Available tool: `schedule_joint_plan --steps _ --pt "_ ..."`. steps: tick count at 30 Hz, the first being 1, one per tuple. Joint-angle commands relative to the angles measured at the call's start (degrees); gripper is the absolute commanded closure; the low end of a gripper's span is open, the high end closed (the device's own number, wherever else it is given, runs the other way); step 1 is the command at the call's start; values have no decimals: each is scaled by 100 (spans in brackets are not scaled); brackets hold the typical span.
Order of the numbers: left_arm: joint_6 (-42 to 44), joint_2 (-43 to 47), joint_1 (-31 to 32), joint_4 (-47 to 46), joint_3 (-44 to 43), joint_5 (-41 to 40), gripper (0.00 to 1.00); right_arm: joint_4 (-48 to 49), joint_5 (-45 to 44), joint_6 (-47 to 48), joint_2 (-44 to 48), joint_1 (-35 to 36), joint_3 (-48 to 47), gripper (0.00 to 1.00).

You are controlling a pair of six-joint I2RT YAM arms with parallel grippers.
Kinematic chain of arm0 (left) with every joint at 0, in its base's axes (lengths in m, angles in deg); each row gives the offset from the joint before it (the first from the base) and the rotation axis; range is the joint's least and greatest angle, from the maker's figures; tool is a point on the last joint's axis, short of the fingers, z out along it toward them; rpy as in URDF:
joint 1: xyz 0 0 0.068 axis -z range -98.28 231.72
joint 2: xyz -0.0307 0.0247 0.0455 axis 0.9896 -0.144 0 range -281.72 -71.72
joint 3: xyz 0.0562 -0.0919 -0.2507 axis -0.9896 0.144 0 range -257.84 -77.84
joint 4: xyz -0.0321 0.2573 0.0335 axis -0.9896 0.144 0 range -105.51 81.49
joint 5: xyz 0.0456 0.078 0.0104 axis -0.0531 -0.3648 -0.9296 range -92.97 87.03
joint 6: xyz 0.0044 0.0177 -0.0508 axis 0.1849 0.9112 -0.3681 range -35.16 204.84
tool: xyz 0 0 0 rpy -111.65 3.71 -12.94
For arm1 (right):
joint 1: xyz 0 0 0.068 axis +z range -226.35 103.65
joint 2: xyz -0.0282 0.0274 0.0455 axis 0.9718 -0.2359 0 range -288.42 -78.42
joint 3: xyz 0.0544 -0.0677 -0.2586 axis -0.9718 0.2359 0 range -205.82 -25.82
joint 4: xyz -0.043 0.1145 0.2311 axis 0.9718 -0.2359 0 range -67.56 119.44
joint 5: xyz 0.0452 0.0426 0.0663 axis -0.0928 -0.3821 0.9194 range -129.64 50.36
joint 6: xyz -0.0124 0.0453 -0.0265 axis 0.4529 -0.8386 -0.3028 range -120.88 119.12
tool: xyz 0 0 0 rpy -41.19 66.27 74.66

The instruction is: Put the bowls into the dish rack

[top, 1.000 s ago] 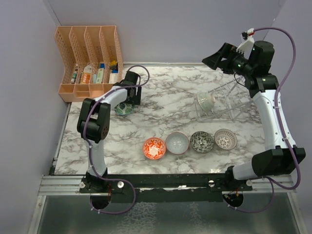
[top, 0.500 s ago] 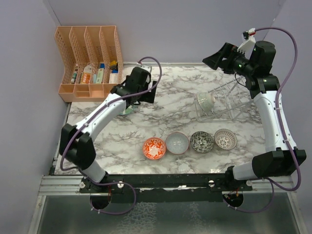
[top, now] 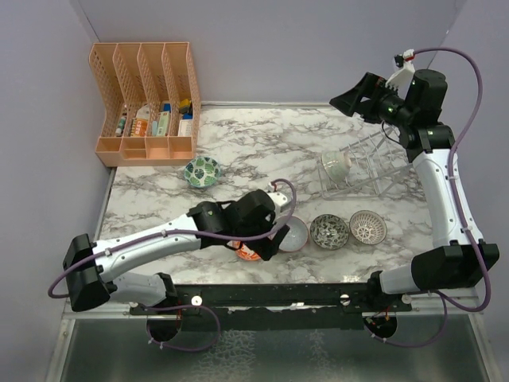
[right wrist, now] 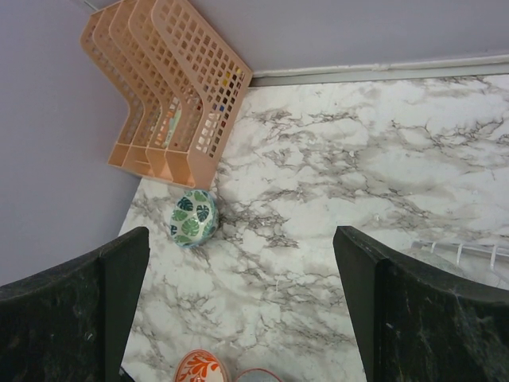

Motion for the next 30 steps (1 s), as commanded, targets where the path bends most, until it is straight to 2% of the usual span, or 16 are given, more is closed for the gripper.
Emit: schedule_joint_plan --steps 1,4,8,13,17,20,24,27,29,30 --pt "-125 -338 516 -453 381 -144 16 151 -99 69 162 -26 124 0" --pt "-130 -645 756 -948 655 -233 18 144 -62 85 171 -26 47 0" --pt "-114 -996 811 -1130 708 -463 22 137 -5 67 186 -26 28 0" --pt "-100 -1204 807 -1092 838 -731 35 107 -64 104 295 -26 114 0" --pt "-123 -1278 806 -1230 1154 -948 37 100 -110 131 323 -26 144 0" --pt "-137 -1337 813 -1237 1303 -989 46 70 -147 149 330 -22 98 0" --pt "-149 -1372 805 -1295 1447 -999 53 60 -195 176 316 -26 70 0" --pt "-134 -1390 805 -1199 1349 -1081 63 55 -232 177 303 -26 50 0" --pt "-160 -1348 809 -1077 1255 -1118 79 42 -269 193 303 -26 43 0" --pt "-194 -1319 805 -982 1190 -1134 91 31 -293 201 298 -26 37 0"
